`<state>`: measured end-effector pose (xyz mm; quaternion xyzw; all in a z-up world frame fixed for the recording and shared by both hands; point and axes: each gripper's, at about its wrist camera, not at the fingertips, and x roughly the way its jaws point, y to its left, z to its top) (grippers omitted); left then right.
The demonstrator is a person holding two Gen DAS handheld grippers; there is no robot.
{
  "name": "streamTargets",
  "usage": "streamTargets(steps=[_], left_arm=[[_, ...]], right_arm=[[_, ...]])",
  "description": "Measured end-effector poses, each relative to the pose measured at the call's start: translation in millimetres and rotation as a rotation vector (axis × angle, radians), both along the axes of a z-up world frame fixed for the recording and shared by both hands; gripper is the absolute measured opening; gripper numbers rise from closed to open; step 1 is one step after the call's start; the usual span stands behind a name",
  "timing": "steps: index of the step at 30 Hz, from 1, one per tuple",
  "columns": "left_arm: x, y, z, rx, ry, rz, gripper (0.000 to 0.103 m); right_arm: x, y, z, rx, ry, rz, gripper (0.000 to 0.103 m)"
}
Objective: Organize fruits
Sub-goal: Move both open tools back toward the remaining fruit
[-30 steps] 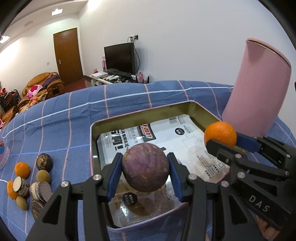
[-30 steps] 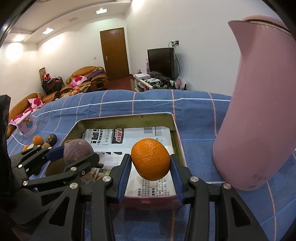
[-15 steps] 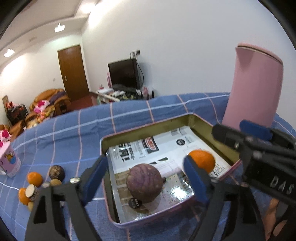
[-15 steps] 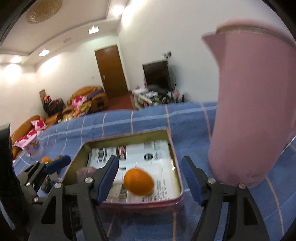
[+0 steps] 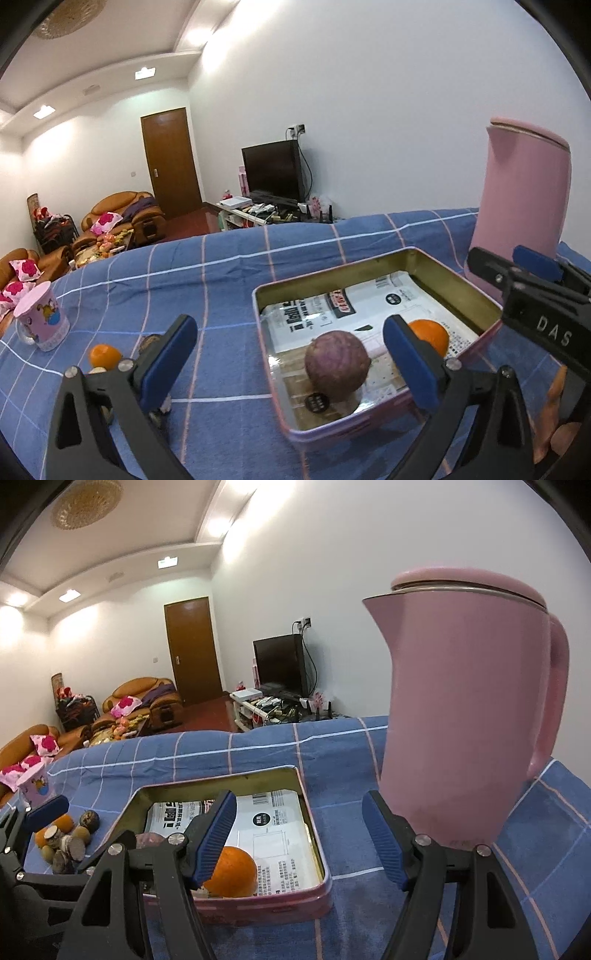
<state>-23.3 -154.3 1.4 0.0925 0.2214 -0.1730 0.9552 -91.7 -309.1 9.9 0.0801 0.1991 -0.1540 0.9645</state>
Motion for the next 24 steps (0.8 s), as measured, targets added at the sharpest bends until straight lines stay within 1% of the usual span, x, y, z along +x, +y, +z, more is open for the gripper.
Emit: streamTargets(steps=[5, 10, 17, 24], left_arm=[[2, 16, -2, -0.017, 0.022, 0.019, 0.103], [7, 31, -4, -0.024, 0.045, 0.040, 0.103], [11, 60, -6, -0.023, 0.062, 0.066, 0.103], [18, 96, -8, -0.036, 0.087, 0.104, 0.103]], right_arm=[[-3, 7, 1, -0.003, -0.003, -0.024, 0.072], [-4, 21, -1, 0.008, 0.005, -0.011, 0.072], [-1, 52, -3, 0.034, 0.017, 0.047, 0.072], [9, 90, -7, 0.033, 0.040, 0.116, 0.072]])
